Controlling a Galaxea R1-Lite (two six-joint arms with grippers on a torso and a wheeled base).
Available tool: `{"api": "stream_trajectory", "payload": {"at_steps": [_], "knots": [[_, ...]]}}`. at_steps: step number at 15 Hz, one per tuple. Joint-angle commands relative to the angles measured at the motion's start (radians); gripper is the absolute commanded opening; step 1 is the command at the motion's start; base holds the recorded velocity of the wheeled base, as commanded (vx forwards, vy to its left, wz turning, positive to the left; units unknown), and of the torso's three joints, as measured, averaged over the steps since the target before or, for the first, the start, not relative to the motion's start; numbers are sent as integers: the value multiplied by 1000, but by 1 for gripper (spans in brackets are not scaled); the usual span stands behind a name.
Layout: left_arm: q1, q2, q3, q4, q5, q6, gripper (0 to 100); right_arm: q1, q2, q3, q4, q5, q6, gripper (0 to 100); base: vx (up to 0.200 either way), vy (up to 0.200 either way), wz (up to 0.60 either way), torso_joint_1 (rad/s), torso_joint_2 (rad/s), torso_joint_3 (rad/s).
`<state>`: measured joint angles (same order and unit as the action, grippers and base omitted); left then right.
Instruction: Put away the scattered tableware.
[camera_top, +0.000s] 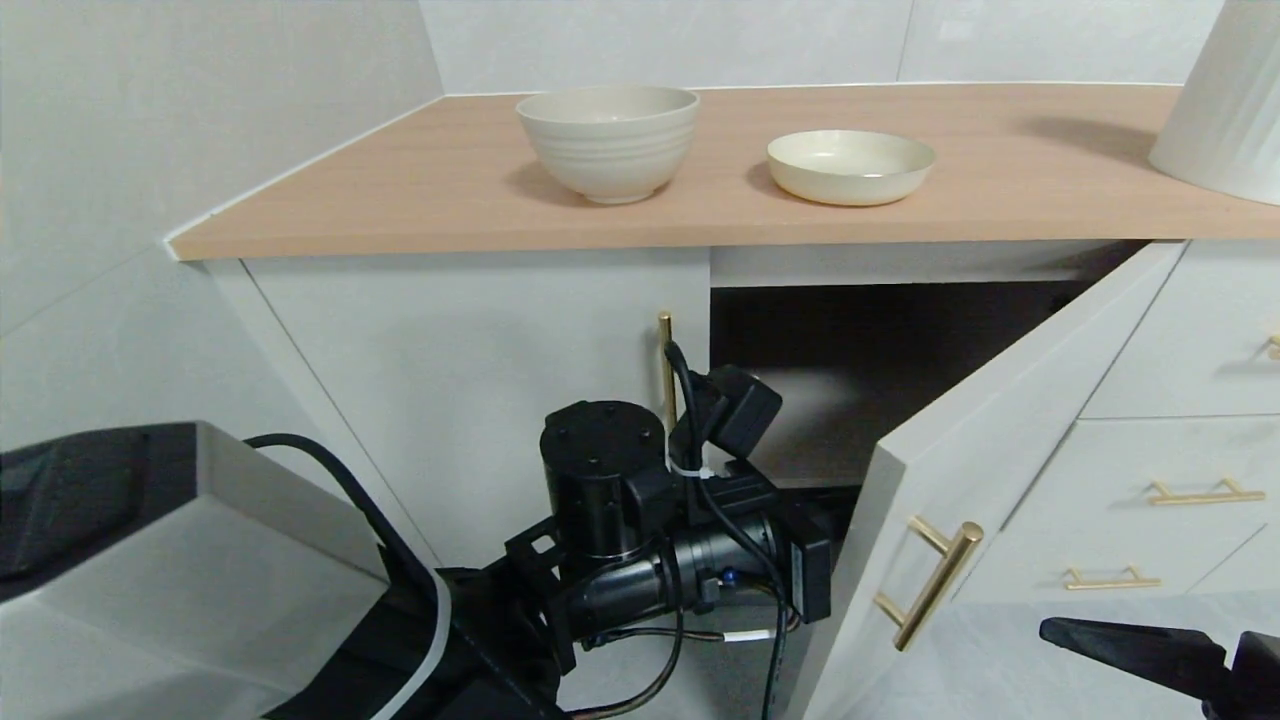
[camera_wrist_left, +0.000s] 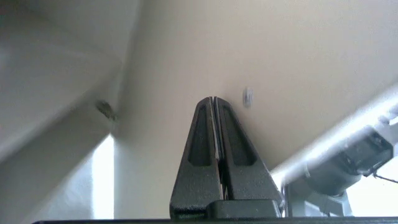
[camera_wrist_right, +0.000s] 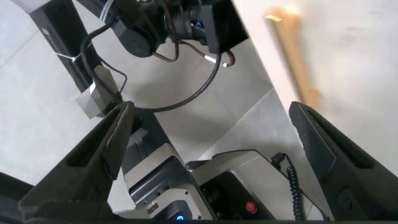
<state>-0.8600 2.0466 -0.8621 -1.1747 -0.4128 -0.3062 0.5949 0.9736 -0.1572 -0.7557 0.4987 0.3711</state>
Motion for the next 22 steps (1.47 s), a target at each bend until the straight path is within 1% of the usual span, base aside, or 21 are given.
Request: {"api": "stream_trajectory", "payload": {"at_steps": [1,4,10,12,13,14,17,22], "knots": [[3,21,-31,15,3,-1,0,0,-3,1,-1,0,0,100,-200,0,0,7,2,-2],[9,69,-87,50,5,-1,0,0,-13,2,1,0,-1,100,0,0,0,0,0,0],[16,78,-143,99,5,-4,0,0,-15,2,-1,0,0,100,0,0,0,0,0,0],[18,78,-187,129,5,-51,0,0,-15,2,1,0,-1,100,-200,0,0,5,5,5],[18,83,-212,147,5,-59,0,0,-15,4,1,0,0,100,-200,0,0,17,2,-2],[22,92,-232,162,5,-59,0,0,-15,4,1,0,0,100,-200,0,0,7,7,-2],[22,107,-265,185,3,-65,0,0,-24,4,1,0,-1,100,0,0,0,0,0,0],[21,116,-270,187,11,-67,0,0,-36,1,16,1,-1,100,0,0,0,0,0,0]]}}
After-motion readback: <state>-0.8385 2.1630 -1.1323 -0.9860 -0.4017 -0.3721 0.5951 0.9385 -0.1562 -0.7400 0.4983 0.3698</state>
